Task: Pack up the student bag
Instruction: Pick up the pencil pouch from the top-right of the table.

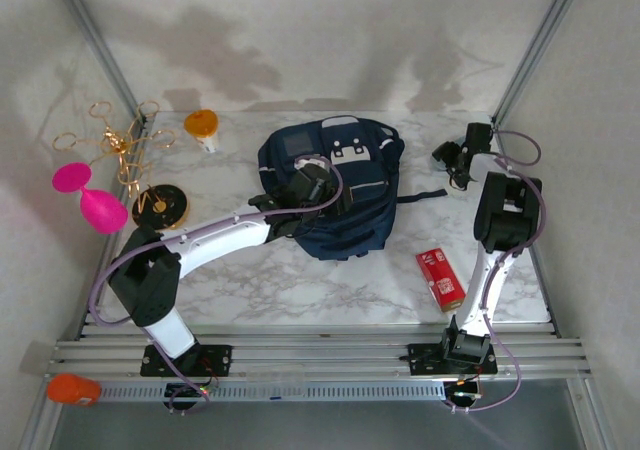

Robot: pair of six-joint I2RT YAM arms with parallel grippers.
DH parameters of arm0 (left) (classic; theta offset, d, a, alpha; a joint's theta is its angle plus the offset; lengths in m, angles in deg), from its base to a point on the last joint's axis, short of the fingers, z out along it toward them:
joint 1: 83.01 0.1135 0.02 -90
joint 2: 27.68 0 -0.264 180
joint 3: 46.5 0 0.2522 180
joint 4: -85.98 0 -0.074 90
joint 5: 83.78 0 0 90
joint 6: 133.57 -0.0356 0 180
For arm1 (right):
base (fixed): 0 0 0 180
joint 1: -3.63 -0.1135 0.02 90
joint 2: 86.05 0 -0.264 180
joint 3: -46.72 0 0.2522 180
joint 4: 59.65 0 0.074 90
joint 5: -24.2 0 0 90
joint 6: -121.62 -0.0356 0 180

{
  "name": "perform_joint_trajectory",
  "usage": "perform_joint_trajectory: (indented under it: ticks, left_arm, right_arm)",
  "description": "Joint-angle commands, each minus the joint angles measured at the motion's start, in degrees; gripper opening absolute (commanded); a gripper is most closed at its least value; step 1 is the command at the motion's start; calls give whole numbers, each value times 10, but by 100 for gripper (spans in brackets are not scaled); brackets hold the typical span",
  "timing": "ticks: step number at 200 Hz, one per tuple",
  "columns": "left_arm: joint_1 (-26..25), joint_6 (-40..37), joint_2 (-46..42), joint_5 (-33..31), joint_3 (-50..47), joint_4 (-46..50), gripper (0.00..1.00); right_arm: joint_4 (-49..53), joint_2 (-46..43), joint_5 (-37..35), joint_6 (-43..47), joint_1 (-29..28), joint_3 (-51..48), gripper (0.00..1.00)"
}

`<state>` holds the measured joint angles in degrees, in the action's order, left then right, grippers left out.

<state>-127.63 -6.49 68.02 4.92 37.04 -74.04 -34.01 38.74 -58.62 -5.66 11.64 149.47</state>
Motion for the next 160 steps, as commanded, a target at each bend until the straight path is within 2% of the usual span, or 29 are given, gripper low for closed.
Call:
perform_joint_trajectory:
  ticks: [1, 17, 53, 80, 111, 132, 160]
  left_arm:
    - [8, -12, 8, -12, 21, 14, 64]
    - [10, -14, 8, -14, 21, 17, 65]
    - [16, -13, 6, -13, 24, 25, 66]
    - [16, -10, 6, -7, 32, 38, 67]
    - [17, -32, -11, -36, 33, 46, 67]
    - [16, -71, -22, -77, 37, 65, 67]
    - [15, -170, -34, -102, 33, 78, 69]
  right_arm:
    - [22, 26, -23, -2, 4, 36, 79]
    - [19, 40, -20, 8, 4, 48, 72]
    - [3, 46, -2, 22, 5, 51, 35]
    - [-1, 27, 22, 31, 6, 51, 15]
    - [-32, -41, 57, 26, 4, -3, 7]
    - [-40, -98, 84, 24, -3, -51, 7]
    - [-51, -201, 106, 19, -20, -143, 7]
